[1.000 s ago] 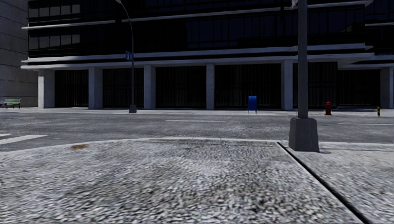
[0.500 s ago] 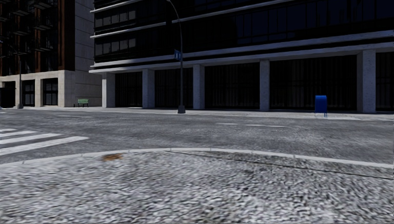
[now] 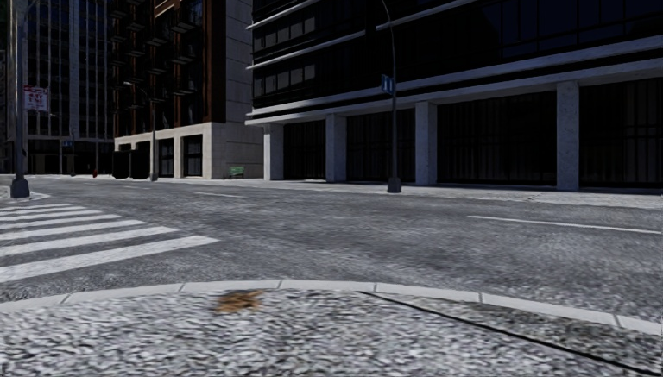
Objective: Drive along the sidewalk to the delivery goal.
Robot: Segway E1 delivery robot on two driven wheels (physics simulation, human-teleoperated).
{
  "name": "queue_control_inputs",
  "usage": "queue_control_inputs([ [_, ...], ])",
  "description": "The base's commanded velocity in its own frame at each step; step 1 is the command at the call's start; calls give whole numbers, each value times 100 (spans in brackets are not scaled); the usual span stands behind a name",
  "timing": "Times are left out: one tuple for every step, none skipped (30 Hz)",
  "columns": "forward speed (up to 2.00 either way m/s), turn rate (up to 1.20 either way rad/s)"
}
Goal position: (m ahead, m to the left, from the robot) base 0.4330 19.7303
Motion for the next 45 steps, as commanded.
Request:
queue_control_inputs([
  [200,95],
  [200,96],
  [200,97],
  [200,97],
  [200,97],
  [200,98],
  [200,98],
  [200,98],
  [200,98],
  [200,98],
  [200,98],
  [200,98],
  [200,98],
  [200,98],
  [200,98],
  [200,98],
  [200,98],
  [200,98],
  [200,98],
  [200,98],
  [200,98],
  [200,86],
  [200,86],
  [200,0],
  [200,0],
  [200,0],
  [200,0],
  [200,0],
  [200,0],
  [200,0],
  [200,0],
  [200,0],
  [200,0],
  [200,0],
  [200,0],
  [200,0],
  [200,0],
  [200,0],
  [200,0],
  [200,0],
  [200,0],
  [200,0],
  [200,0],
  [200,0],
  [200,0],
])
